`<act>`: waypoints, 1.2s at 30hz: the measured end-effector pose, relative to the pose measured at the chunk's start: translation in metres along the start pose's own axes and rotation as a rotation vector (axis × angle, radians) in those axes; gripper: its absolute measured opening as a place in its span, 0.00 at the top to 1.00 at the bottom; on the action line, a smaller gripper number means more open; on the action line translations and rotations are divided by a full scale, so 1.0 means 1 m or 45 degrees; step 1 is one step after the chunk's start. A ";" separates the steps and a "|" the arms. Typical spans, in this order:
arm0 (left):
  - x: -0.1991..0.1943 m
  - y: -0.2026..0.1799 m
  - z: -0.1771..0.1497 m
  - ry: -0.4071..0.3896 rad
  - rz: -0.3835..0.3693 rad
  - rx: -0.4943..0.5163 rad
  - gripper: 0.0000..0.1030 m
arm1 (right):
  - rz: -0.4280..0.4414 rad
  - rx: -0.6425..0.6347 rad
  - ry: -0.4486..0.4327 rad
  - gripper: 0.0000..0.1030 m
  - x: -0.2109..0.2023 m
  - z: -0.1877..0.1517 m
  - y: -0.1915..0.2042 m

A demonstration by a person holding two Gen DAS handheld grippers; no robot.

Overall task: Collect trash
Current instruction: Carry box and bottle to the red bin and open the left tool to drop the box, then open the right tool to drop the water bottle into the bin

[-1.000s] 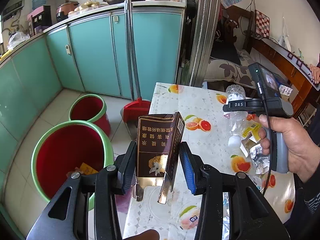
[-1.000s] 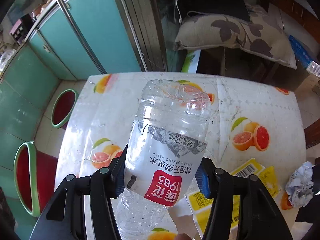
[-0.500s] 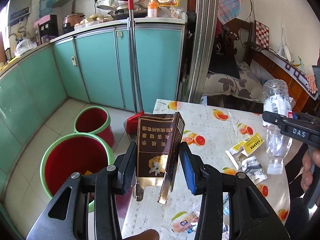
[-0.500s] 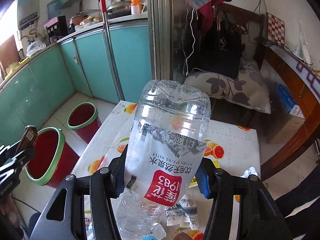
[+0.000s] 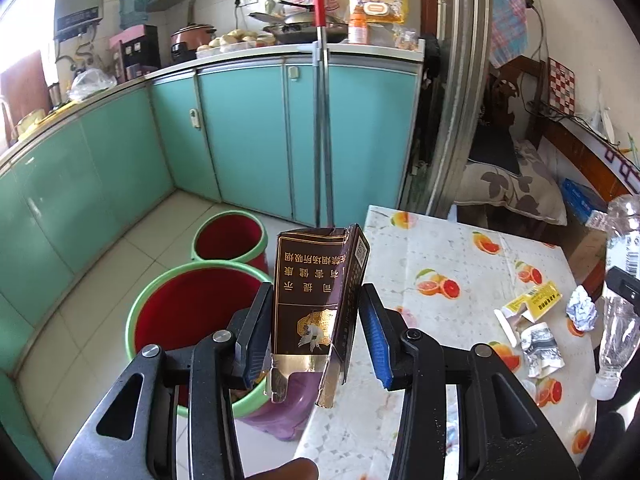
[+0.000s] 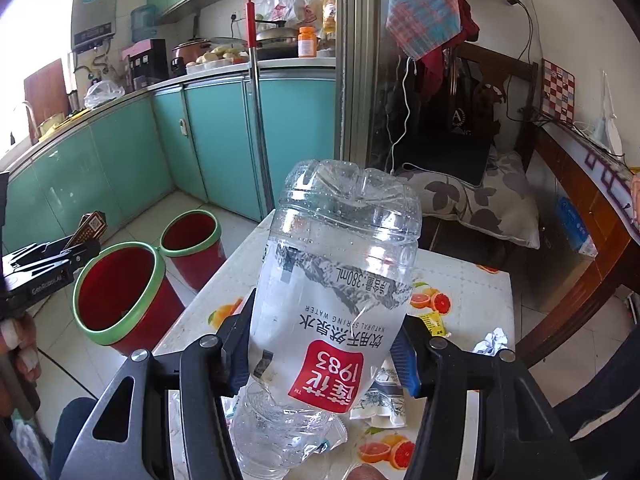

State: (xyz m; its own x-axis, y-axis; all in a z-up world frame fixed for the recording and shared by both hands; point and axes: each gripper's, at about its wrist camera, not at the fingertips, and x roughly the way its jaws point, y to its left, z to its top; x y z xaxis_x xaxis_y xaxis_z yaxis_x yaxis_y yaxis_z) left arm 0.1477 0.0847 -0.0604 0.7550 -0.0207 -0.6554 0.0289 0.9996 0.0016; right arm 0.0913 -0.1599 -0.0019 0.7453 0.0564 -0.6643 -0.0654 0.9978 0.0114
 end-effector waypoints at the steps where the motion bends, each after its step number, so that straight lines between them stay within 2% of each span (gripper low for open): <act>1: 0.005 0.010 0.000 0.008 0.021 -0.022 0.60 | 0.006 -0.003 0.000 0.46 0.001 0.000 0.003; 6: 0.035 0.063 -0.001 0.067 0.161 -0.116 0.60 | 0.019 -0.044 0.003 0.46 0.004 0.000 0.021; 11: 0.064 0.096 -0.005 0.139 0.204 -0.180 0.59 | 0.027 -0.075 0.012 0.46 0.004 0.001 0.030; 13: 0.074 0.102 -0.006 0.172 0.202 -0.194 0.55 | 0.022 -0.088 0.012 0.46 0.004 0.002 0.034; 14: 0.078 0.103 -0.007 0.188 0.203 -0.198 0.44 | 0.019 -0.096 0.010 0.46 0.004 0.003 0.034; 15: 0.080 0.104 -0.008 0.190 0.211 -0.206 0.21 | 0.020 -0.098 0.011 0.46 0.004 0.004 0.035; 17: 0.081 0.105 -0.009 0.179 0.214 -0.219 0.03 | 0.017 -0.105 0.008 0.46 0.003 0.007 0.037; 22: 0.072 0.109 -0.013 0.159 0.200 -0.251 0.02 | 0.038 -0.129 0.004 0.46 0.003 0.011 0.044; 26: 0.046 0.116 -0.017 0.085 0.248 -0.306 0.00 | 0.107 -0.166 -0.009 0.46 0.009 0.022 0.066; 32: 0.007 0.134 -0.028 0.006 0.311 -0.373 0.00 | 0.295 -0.234 0.004 0.46 0.041 0.041 0.127; 36: -0.016 0.153 -0.036 -0.031 0.346 -0.430 0.00 | 0.481 -0.314 0.015 0.46 0.071 0.051 0.185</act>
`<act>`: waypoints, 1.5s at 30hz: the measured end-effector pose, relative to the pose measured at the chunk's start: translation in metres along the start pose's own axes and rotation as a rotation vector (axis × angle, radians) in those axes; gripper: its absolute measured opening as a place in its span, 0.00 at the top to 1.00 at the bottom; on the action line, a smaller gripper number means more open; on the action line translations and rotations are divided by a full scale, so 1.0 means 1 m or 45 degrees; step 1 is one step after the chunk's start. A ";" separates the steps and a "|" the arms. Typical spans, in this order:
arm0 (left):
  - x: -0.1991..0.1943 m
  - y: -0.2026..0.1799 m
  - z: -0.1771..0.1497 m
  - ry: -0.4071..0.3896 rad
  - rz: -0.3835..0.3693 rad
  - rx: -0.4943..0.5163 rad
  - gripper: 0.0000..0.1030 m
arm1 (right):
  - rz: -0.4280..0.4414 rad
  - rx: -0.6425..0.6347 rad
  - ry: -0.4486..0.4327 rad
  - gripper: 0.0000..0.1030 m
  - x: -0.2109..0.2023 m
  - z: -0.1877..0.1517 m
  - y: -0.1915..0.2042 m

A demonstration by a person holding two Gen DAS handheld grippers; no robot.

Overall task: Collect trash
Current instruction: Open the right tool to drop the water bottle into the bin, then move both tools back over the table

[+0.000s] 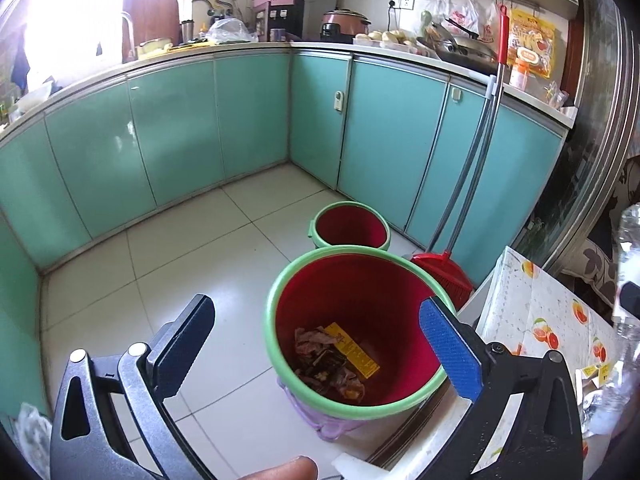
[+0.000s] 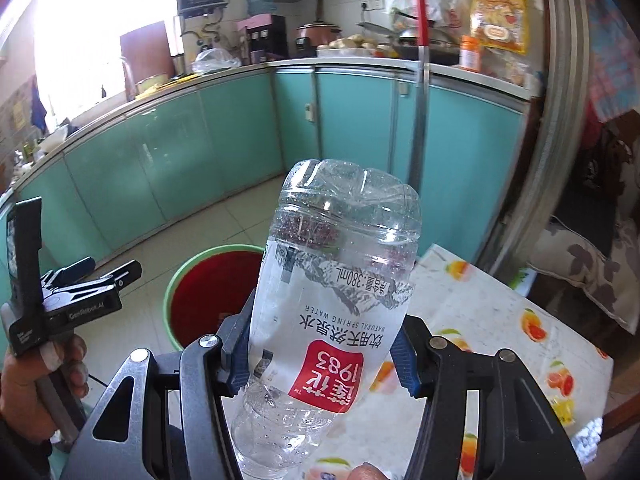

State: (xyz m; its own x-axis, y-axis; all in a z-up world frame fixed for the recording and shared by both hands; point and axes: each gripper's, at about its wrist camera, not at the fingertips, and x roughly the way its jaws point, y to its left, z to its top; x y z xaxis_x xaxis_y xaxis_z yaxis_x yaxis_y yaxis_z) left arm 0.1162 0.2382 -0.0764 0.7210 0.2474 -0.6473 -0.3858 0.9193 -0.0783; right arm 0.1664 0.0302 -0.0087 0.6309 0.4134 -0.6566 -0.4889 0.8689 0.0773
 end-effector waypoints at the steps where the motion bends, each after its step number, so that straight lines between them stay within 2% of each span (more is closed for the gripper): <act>1: -0.004 0.007 0.000 -0.006 0.005 -0.013 0.00 | 0.022 -0.029 0.006 0.46 0.013 0.005 0.011; 6: -0.016 0.034 0.002 -0.035 0.064 -0.032 0.00 | 0.108 -0.135 0.065 0.46 0.079 0.018 0.060; 11: -0.017 0.057 0.004 -0.034 0.100 -0.079 0.00 | 0.118 -0.202 0.127 0.46 0.139 0.021 0.099; 15: -0.013 0.067 0.003 -0.026 0.123 -0.101 0.00 | 0.110 -0.206 0.163 0.45 0.176 0.025 0.114; 16: -0.012 0.068 0.002 -0.023 0.122 -0.103 0.00 | 0.112 -0.198 0.186 0.43 0.184 0.025 0.115; 18: -0.010 0.070 0.001 -0.017 0.124 -0.105 0.00 | 0.099 -0.206 0.219 0.32 0.197 0.024 0.117; 19: -0.010 0.070 0.000 -0.017 0.125 -0.106 0.00 | 0.090 -0.214 0.227 0.23 0.202 0.023 0.119; 21: -0.009 0.072 -0.002 -0.012 0.121 -0.108 0.00 | 0.069 -0.223 0.231 0.20 0.206 0.020 0.119; 27: -0.010 0.064 -0.005 -0.007 0.096 -0.091 0.00 | 0.056 -0.160 0.207 0.19 0.177 0.012 0.094; 32: -0.017 0.041 -0.002 -0.035 0.037 -0.023 0.00 | 0.019 -0.084 0.130 0.19 0.117 0.002 0.062; 39: -0.032 -0.028 0.003 -0.070 -0.144 0.152 0.00 | -0.146 0.071 -0.012 0.19 0.015 -0.016 -0.002; 45: -0.048 -0.097 -0.003 -0.059 -0.343 0.294 0.00 | -0.334 0.235 -0.078 0.17 -0.074 -0.051 -0.071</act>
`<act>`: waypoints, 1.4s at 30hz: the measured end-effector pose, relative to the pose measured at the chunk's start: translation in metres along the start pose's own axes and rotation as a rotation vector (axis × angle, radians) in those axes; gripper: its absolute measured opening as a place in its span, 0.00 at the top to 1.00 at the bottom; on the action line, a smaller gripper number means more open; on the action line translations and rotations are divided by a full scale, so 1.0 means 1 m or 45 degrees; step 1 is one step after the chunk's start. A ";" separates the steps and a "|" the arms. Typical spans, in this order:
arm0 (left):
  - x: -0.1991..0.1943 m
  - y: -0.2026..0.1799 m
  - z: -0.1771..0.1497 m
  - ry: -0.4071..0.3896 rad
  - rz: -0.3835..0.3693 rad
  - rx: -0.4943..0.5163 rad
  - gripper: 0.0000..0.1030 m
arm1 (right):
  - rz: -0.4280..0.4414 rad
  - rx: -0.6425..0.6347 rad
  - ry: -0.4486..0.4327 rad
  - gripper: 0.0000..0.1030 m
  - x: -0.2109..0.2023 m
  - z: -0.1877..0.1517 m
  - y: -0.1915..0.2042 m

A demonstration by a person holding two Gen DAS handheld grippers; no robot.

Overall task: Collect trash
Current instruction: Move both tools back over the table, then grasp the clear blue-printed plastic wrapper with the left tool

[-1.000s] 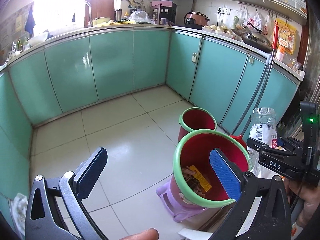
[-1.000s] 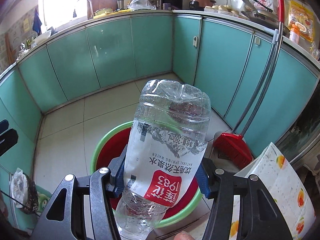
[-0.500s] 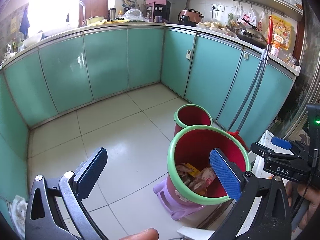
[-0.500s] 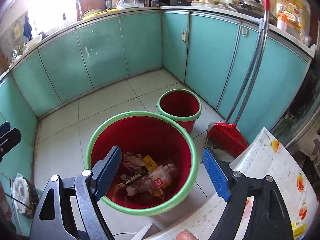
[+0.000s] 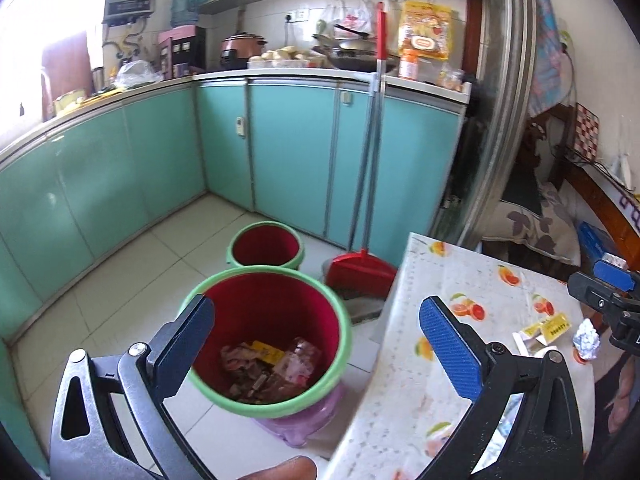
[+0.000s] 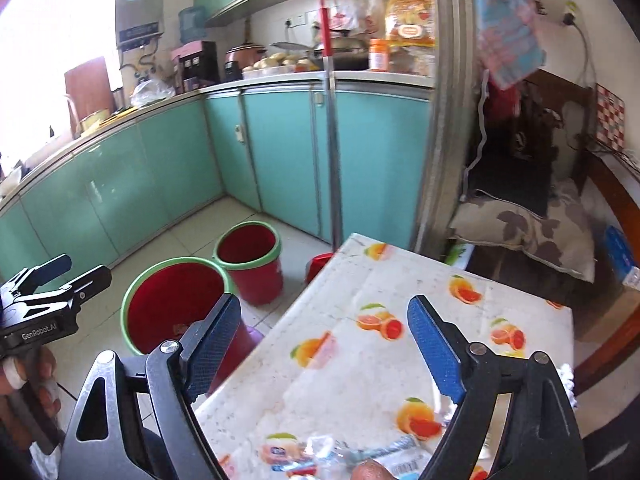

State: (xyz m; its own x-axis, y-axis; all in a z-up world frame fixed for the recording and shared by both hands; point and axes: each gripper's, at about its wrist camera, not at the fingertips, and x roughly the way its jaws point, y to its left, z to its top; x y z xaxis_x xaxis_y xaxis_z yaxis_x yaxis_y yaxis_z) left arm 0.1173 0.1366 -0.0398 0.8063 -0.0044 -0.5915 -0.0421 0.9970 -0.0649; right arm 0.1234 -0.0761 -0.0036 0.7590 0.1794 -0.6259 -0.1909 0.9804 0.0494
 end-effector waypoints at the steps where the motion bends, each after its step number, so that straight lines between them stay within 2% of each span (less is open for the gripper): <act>1: 0.001 -0.013 0.000 0.006 -0.030 0.024 0.00 | -0.038 0.024 -0.006 0.17 -0.010 -0.004 -0.016; 8: 0.009 -0.104 -0.014 0.101 -0.260 0.201 0.00 | -0.268 0.145 0.009 0.16 -0.067 -0.042 -0.121; 13: 0.017 -0.158 -0.033 0.200 -0.360 0.323 0.00 | -0.350 0.229 0.028 0.16 -0.087 -0.069 -0.176; 17: 0.029 -0.186 -0.054 0.313 -0.407 0.436 0.00 | -0.382 0.289 0.032 0.16 -0.100 -0.089 -0.205; 23: 0.060 -0.203 -0.097 0.538 -0.362 0.594 0.00 | -0.410 0.333 0.033 0.16 -0.109 -0.107 -0.222; 25: 0.069 -0.205 -0.111 0.585 -0.352 0.629 0.00 | -0.411 0.344 0.040 0.16 -0.108 -0.111 -0.225; 28: 0.080 -0.203 -0.126 0.637 -0.326 0.663 0.00 | -0.427 0.339 0.045 0.16 -0.107 -0.116 -0.225; 32: 0.091 -0.198 -0.137 0.701 -0.321 0.632 0.00 | -0.432 0.352 0.067 0.16 -0.104 -0.122 -0.228; 37: 0.100 -0.202 -0.149 0.733 -0.310 0.670 0.00 | -0.450 0.361 0.085 0.16 -0.100 -0.128 -0.233; 40: 0.103 -0.204 -0.153 0.736 -0.297 0.691 0.08 | -0.458 0.376 0.097 0.16 -0.099 -0.131 -0.238; 42: 0.106 -0.204 -0.156 0.757 -0.298 0.682 0.20 | -0.474 0.387 0.114 0.16 -0.096 -0.134 -0.241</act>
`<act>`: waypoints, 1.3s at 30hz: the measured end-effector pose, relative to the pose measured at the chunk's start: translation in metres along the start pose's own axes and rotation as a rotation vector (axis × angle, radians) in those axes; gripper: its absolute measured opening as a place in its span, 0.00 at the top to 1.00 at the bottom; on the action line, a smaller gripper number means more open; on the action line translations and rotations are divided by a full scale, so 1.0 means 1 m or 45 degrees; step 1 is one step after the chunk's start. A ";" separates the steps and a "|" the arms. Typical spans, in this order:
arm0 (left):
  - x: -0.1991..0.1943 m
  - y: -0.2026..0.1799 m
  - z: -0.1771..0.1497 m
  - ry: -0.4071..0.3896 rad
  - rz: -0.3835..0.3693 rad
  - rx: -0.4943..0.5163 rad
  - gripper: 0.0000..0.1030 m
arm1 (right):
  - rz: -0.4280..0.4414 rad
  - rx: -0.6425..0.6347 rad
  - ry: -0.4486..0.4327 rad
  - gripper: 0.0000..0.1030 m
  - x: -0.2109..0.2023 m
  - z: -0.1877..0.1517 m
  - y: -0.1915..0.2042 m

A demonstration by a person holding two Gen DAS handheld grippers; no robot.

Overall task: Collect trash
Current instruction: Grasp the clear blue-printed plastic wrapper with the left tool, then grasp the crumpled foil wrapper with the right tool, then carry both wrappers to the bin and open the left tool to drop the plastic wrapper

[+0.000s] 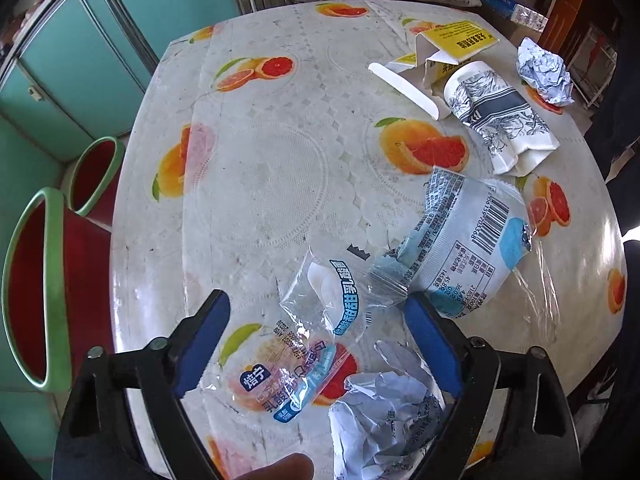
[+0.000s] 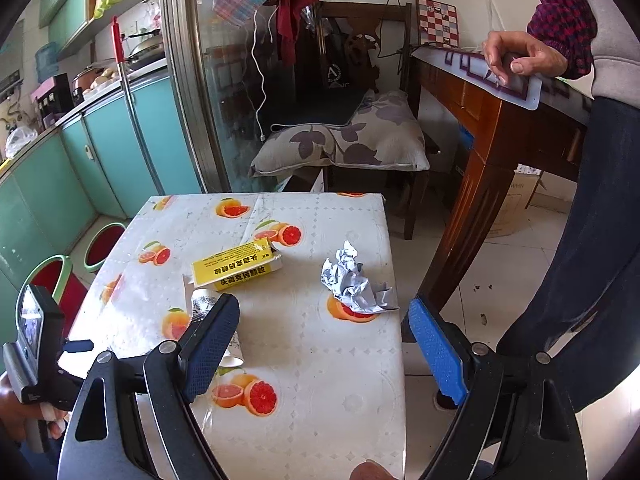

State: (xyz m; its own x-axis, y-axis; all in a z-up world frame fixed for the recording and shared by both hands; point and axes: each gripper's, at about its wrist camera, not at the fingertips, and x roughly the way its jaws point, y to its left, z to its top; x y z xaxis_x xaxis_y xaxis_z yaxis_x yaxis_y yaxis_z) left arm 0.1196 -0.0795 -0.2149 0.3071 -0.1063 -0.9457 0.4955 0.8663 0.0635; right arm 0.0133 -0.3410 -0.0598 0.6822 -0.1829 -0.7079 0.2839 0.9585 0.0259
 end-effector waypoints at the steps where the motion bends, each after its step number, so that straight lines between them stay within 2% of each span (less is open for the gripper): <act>1: 0.003 0.002 0.000 0.010 -0.009 -0.005 0.22 | -0.010 0.006 0.012 0.16 0.003 -0.001 -0.002; 4: 0.008 0.003 0.000 0.018 -0.059 -0.006 0.33 | -0.026 0.032 0.060 0.16 0.014 -0.004 -0.008; 5: 0.008 0.004 0.000 0.018 -0.083 -0.014 0.42 | -0.029 0.039 0.077 0.16 0.019 -0.005 -0.010; 6: 0.007 0.005 0.001 0.010 -0.088 -0.018 0.55 | -0.036 0.049 0.093 0.16 0.024 -0.005 -0.012; 9: 0.005 0.007 0.002 0.000 -0.083 -0.023 0.78 | -0.030 0.081 0.155 0.15 0.046 -0.004 -0.020; 12: 0.003 0.013 0.002 -0.028 -0.069 -0.042 0.85 | -0.032 0.055 0.176 0.15 0.069 0.002 -0.022; 15: -0.004 0.025 0.004 -0.078 -0.066 -0.099 0.87 | -0.070 -0.019 0.184 0.15 0.095 0.008 -0.021; 17: -0.012 0.032 0.004 -0.120 -0.065 -0.132 0.87 | -0.076 -0.071 0.210 0.10 0.116 0.012 -0.019; 24: -0.043 0.049 0.008 -0.259 -0.065 -0.209 0.87 | -0.113 -0.207 0.305 0.09 0.175 0.015 -0.010; 31: -0.069 0.062 0.012 -0.342 -0.078 -0.267 0.87 | -0.101 -0.215 0.380 0.11 0.209 0.010 -0.008; 33: -0.074 0.064 0.013 -0.358 -0.076 -0.276 0.87 | -0.089 -0.208 0.382 0.30 0.211 0.010 -0.007; 34: -0.076 0.065 0.013 -0.364 -0.082 -0.282 0.87 | -0.101 -0.211 0.394 0.55 0.213 0.010 -0.007; 39: -0.083 0.065 0.012 -0.388 -0.077 -0.296 0.87 | -0.089 -0.202 0.391 0.59 0.207 0.013 -0.007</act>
State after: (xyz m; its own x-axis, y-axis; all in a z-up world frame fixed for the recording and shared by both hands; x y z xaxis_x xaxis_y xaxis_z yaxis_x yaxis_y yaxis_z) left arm 0.1363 -0.0201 -0.1285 0.5280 -0.2703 -0.8050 0.3332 0.9379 -0.0964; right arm 0.1613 -0.3885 -0.1974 0.4236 -0.1978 -0.8840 0.1980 0.9725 -0.1228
